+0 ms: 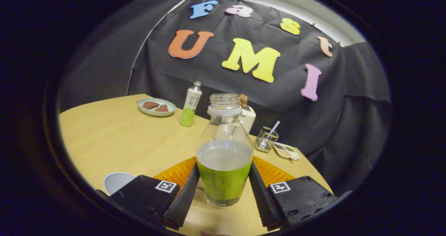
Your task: Take the bottle from table, then pour the juice into the cup, finally place the bottle on the coaster
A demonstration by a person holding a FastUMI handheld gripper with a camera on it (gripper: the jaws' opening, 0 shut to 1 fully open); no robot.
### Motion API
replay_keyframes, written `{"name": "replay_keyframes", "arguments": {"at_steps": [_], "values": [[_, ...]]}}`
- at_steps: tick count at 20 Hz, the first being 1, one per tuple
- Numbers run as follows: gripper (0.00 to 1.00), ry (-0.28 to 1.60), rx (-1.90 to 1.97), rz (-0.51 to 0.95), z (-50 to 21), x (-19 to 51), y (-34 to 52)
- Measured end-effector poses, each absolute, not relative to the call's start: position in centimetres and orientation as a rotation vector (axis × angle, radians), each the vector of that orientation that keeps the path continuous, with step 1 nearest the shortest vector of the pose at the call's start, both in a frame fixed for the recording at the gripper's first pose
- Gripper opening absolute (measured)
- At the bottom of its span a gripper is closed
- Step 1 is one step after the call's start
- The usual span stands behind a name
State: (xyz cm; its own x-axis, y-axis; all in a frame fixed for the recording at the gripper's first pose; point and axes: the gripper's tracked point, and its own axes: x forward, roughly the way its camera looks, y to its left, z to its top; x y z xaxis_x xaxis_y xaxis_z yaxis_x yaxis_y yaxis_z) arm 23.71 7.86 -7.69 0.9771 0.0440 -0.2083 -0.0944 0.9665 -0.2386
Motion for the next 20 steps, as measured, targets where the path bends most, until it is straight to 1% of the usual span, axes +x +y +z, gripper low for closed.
{"name": "replay_keyframes", "arguments": {"at_steps": [6, 12, 20], "values": [[0.83, 0.172, -0.152, 0.219, -7.7, 26.8, 8.8], [0.83, 0.227, -0.044, 0.240, -8.9, 29.8, 8.9], [0.83, 0.215, -0.010, 0.278, -9.5, 31.0, 9.5]]}}
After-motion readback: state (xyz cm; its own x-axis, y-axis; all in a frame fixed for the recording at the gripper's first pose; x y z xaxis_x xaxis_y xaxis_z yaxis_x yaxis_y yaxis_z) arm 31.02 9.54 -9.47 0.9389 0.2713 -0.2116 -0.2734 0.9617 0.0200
